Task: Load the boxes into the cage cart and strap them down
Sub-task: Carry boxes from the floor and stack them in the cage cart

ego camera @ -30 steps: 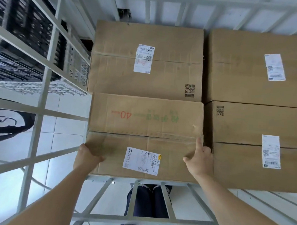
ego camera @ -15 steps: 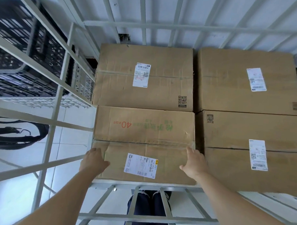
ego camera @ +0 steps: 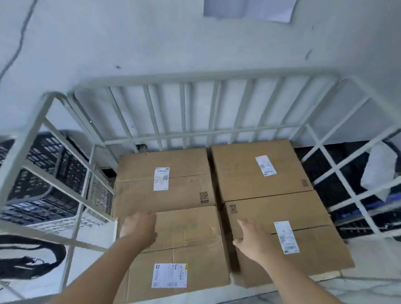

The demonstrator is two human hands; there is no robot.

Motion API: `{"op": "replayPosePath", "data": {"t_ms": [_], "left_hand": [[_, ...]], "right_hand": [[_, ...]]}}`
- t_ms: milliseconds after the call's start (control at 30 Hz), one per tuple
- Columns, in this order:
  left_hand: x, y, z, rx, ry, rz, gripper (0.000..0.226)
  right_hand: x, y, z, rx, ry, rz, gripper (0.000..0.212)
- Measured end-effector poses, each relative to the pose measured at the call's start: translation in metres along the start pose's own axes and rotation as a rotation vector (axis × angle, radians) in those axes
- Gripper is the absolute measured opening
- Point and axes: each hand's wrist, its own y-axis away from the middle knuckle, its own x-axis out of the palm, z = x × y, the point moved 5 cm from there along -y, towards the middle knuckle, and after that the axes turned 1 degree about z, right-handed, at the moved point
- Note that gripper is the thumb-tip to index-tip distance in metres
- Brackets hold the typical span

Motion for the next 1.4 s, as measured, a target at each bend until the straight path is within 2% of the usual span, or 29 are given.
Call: {"op": "replayPosePath", "data": {"t_ms": [433, 567, 733, 867, 1000, 1200, 1400], "left_hand": [[-0.186, 0.085, -0.126, 0.472, -0.184, -0.338, 0.027], [-0.222, 0.129, -0.183, 0.639, -0.258, -0.45, 0.031], [-0.248, 0.192, -0.253, 0.767, -0.316, -0.534, 0.025], [-0.258, 0.249, -0.314, 0.906, -0.326, -0.597, 0.014], [-0.252, 0.31, -0.382, 1.051, -0.306, -0.626, 0.028], [-0.22, 0.42, -0.478, 1.269, -0.331, -0.686, 0.025], [-0.17, 0.53, -0.558, 1.457, -0.329, -0.661, 0.019]], "right_hand": [[-0.126, 0.188, -0.067, 0.297, -0.022, -0.37, 0.052], [-0.145, 0.257, -0.093, 0.414, 0.041, -0.468, 0.051], [-0.156, 0.346, -0.131, 0.57, 0.026, -0.534, 0.05], [-0.155, 0.423, -0.167, 0.688, -0.003, -0.612, 0.048], [-0.141, 0.505, -0.206, 0.809, -0.026, -0.635, 0.052], [-0.096, 0.63, -0.257, 1.011, -0.051, -0.642, 0.054], [-0.035, 0.755, -0.295, 1.207, -0.124, -0.65, 0.057]]}}
